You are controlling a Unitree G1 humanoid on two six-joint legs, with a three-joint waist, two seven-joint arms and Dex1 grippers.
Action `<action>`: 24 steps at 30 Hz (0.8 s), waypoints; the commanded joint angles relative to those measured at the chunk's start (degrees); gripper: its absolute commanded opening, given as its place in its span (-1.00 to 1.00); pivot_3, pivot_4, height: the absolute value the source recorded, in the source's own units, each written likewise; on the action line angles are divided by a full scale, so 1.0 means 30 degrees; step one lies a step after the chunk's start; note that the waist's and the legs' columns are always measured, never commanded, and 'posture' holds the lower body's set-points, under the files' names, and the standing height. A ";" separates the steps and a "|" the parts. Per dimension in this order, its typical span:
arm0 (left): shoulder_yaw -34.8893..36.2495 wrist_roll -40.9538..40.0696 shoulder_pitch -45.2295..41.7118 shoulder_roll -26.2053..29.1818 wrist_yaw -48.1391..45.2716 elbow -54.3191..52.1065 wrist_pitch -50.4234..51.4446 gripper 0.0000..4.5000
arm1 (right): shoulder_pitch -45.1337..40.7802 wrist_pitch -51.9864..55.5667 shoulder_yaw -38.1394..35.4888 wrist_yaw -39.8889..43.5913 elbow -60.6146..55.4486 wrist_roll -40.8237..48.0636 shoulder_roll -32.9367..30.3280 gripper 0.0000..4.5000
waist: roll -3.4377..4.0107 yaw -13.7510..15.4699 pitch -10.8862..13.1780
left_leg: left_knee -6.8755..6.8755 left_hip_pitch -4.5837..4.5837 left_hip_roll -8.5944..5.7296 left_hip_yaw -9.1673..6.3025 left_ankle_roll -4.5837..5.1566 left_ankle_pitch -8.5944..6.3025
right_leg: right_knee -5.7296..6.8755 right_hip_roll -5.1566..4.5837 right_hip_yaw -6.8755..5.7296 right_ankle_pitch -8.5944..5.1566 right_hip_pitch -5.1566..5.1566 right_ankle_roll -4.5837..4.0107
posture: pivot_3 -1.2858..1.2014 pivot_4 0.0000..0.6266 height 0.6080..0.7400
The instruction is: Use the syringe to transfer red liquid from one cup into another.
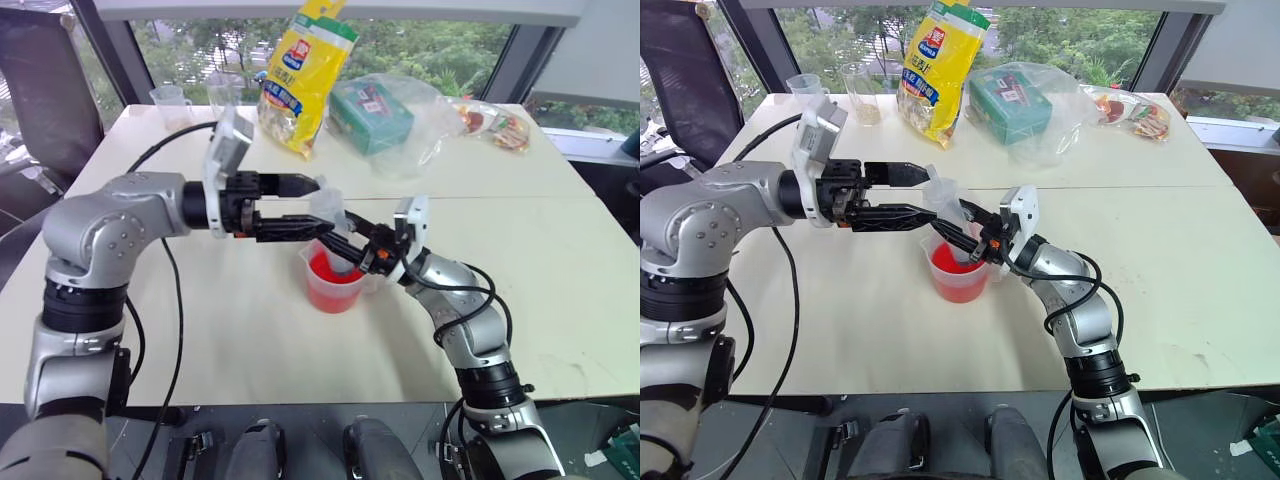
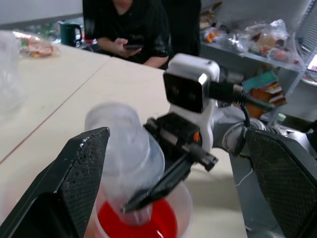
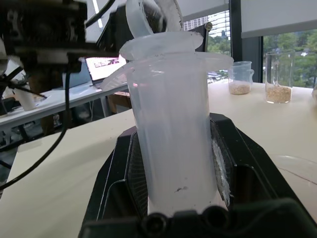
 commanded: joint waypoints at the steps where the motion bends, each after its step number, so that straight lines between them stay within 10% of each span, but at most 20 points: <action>1: 0.0167 -0.0298 -0.0653 -0.0418 0.0145 -0.0070 -0.0001 1.00 | 0.0151 0.0225 0.0345 0.0170 -0.0311 0.0006 -0.0273 -0.40 | 0.0000 0.0012 0.0000 | 0.0000 0.0000 0.0001 -0.0002 0.0000 0.0000 | 0.0001 0.0001 -0.0001 0.0000 0.0000 0.0000 | 0.03 -0.52 1.00; 8: -0.0105 0.0274 -0.0574 -0.1381 0.0719 0.0524 -0.0231 1.00 | 0.0041 0.0348 0.0525 0.0198 -0.0342 -0.0032 -0.0391 -0.40 | -0.0001 0.0035 0.0000 | 0.0005 0.0008 -0.0001 -0.0005 -0.0001 0.0001 | 0.0000 -0.0003 -0.0002 0.0000 0.0019 0.0000 | 0.03 -0.52 1.00; 18: 0.0312 0.0179 -0.0915 -0.2417 0.1725 0.1013 -0.0312 -0.88 | 0.0048 0.1726 0.0795 0.0636 -0.1148 0.0470 -0.1025 -0.40 | -0.0001 0.0034 -0.0001 | 0.0007 0.0021 0.0000 -0.0017 -0.0001 0.0001 | -0.0002 -0.0004 -0.0008 0.0000 0.0039 0.0000 | 0.03 -0.52 1.00; 24: 0.0424 0.0441 -0.1452 -0.2401 0.1620 0.1283 -0.0576 -0.99 | 0.0103 0.2278 0.1029 0.0726 -0.1010 0.0527 -0.1301 -0.40 | -0.0001 0.0041 0.0000 | 0.0007 0.0019 -0.0003 -0.0018 -0.0001 0.0001 | -0.0003 -0.0007 -0.0010 0.0000 0.0039 0.0000 | 0.03 -0.52 1.00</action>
